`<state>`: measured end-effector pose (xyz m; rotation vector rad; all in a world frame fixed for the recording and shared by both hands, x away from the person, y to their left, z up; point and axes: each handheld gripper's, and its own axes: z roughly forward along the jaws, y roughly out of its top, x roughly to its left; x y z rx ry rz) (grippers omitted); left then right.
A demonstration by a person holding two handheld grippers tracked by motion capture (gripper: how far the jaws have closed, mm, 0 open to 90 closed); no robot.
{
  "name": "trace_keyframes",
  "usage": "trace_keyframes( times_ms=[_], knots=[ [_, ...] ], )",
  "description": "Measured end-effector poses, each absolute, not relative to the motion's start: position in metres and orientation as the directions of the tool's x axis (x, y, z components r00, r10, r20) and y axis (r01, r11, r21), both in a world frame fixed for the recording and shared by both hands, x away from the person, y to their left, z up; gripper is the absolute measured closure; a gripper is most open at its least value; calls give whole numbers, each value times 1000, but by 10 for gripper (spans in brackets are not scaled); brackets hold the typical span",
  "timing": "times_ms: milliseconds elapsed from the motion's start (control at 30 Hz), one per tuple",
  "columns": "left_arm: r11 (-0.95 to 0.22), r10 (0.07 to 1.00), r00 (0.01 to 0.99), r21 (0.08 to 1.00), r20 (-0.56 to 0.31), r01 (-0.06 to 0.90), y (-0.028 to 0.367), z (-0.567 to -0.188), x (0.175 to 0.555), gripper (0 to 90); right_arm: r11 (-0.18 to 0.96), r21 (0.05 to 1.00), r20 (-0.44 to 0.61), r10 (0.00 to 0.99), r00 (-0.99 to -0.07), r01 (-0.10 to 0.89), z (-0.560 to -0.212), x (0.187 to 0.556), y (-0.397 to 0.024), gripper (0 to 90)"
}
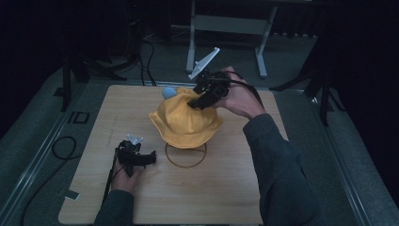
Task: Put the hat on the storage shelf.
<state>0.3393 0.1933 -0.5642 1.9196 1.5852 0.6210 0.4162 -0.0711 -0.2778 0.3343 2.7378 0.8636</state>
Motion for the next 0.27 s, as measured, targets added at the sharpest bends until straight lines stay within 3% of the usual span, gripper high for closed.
trace_keyframes(
  times_ms=[167,267],
  knots=[
    [-137,982,191,682,-3,718,193,-564,339,4,766,624,-181,334,-925,154,-272,417,-80,317],
    [-137,982,191,682,-3,718,193,-564,339,4,751,643,-178,335,-925,148,-269,417,-83,303]
  ],
)
